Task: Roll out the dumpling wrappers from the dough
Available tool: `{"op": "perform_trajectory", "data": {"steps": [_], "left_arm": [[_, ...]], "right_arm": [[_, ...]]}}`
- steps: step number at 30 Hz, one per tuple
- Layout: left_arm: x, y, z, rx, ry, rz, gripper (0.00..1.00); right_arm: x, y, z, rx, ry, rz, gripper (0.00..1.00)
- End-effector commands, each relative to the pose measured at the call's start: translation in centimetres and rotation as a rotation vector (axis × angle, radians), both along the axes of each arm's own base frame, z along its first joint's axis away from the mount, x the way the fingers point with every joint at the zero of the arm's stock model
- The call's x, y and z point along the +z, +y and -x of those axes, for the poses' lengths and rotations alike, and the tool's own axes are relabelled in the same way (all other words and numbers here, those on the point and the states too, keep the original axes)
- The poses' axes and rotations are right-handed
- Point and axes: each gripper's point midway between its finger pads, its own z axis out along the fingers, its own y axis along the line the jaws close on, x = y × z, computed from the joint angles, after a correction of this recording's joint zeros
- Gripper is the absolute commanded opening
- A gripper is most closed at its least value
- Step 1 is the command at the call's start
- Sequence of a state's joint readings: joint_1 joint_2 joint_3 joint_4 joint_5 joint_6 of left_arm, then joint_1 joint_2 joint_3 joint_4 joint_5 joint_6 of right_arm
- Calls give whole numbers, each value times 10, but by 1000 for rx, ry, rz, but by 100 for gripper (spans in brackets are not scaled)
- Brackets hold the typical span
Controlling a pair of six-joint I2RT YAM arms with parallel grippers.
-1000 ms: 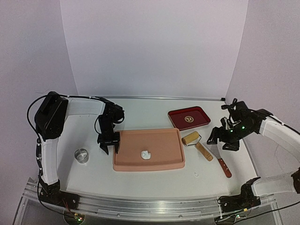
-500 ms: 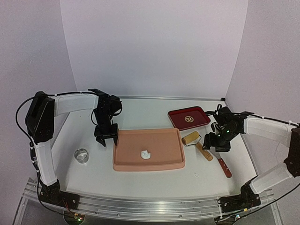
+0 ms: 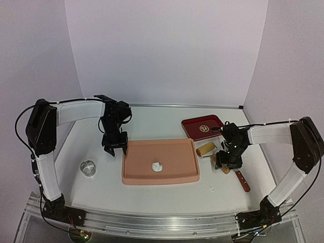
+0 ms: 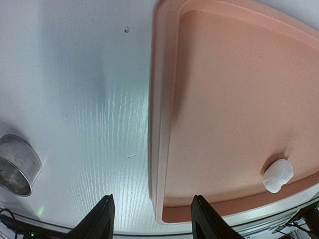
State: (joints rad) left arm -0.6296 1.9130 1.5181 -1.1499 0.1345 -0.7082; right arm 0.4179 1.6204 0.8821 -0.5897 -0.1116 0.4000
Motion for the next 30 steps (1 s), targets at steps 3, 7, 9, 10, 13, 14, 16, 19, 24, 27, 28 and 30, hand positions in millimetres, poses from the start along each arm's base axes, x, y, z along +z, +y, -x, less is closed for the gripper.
{"op": "perform_trajectory", "data": {"steps": [3,7,9,10,13,14,16,19,24,27,28,30], "left_arm": [[36,-6,-12,8,-110,56,54],[44,-8,-15,15,-121,61,53],[48,-10,-18,17,-128,67,53],[50,-12,-20,17,-132,73,53],[60,-20,-26,13,-148,104,53],[64,-23,-29,11,-152,117,53],[72,-32,-33,4,-164,152,53],[85,-47,-39,-19,-180,213,53],[113,-77,-42,-84,-211,351,54],[139,-105,-39,-148,-230,517,56],[149,-114,-38,-175,-240,573,57],[170,-129,-34,-232,-267,661,61]], "right_arm": [[-8,-3,-10,23,-19,51,64],[-8,-7,-4,39,-19,84,52],[-7,-3,-2,57,-19,88,43],[-5,0,-2,62,-19,86,38],[9,7,-11,69,-43,73,15],[17,9,-14,73,-54,70,12],[37,14,-21,86,-95,57,8],[70,19,-29,110,-150,39,2],[126,27,-29,169,-235,-24,0],[152,40,-22,214,-260,-112,0],[159,44,-20,228,-266,-142,0],[174,52,-15,255,-280,-189,0]]}}
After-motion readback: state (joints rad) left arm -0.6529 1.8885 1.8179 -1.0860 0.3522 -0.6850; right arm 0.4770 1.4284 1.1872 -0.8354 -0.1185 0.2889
